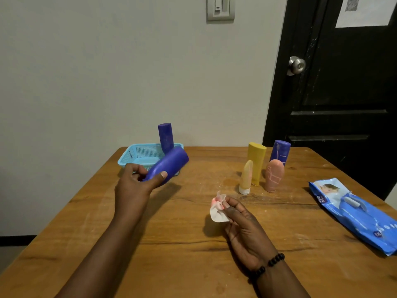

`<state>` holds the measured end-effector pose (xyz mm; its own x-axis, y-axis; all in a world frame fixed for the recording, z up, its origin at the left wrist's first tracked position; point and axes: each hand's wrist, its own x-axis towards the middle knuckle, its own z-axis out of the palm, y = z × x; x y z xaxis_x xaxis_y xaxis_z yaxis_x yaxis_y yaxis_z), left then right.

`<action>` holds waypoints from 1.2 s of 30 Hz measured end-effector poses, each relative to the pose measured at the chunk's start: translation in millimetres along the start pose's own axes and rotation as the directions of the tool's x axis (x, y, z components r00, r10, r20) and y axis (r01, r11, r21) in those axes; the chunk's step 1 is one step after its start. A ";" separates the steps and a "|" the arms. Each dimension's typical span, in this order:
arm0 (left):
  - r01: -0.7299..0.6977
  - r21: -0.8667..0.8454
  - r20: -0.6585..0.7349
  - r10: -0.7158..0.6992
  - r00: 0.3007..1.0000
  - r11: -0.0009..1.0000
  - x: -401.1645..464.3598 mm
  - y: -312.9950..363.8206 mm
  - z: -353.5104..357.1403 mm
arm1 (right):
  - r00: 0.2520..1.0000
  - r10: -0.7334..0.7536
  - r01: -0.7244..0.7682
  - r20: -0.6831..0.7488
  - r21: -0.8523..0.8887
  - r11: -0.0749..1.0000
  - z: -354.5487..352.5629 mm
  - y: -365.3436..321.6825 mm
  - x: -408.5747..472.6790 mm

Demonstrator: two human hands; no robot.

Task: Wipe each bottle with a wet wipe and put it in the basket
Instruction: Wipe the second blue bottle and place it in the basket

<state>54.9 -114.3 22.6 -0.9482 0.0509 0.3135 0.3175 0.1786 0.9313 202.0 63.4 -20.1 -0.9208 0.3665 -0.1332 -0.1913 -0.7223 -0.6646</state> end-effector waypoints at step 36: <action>0.124 0.328 0.022 -0.138 0.990 0.937 164.5 -31.2 93.6 | 0.975 0.116 -0.074 0.188 -0.218 0.973 -19.4 6.3 24.2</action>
<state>-111.8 -19.5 27.7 -0.9830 0.0472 0.1775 0.1773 0.4955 0.8503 185.1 79.1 -41.8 -0.9842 0.1632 -0.0686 -0.0442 -0.6018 -0.7974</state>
